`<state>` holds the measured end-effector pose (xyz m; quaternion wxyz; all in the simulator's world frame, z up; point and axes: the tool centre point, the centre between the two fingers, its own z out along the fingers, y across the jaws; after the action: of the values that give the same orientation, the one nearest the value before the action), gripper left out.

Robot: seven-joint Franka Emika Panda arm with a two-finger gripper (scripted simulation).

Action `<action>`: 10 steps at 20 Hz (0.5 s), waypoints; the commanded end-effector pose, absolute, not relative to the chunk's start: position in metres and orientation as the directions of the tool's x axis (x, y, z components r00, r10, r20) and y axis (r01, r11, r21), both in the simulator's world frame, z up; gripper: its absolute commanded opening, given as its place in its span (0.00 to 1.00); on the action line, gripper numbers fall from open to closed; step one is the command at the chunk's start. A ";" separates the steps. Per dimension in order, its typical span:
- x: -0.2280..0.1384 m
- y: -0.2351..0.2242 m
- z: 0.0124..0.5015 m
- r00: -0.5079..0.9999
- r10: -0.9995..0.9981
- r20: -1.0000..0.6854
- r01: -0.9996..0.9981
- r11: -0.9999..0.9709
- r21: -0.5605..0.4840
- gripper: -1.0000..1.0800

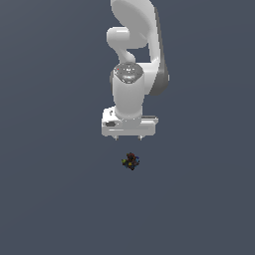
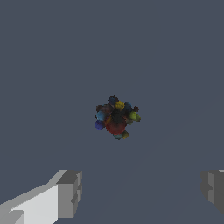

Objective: Pick up the object and move it to a goal position.

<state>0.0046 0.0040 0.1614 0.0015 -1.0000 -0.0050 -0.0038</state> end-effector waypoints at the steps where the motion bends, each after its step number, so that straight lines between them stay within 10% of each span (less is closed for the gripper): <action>1: 0.005 0.004 0.161 1.000 0.010 0.008 0.010 -1.000 -0.003 0.96; 10: 0.016 -0.007 0.168 0.999 -0.017 0.036 -0.018 -1.000 0.013 0.96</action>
<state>0.0137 -0.0054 0.1669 -0.0054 -0.9999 0.0060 -0.0153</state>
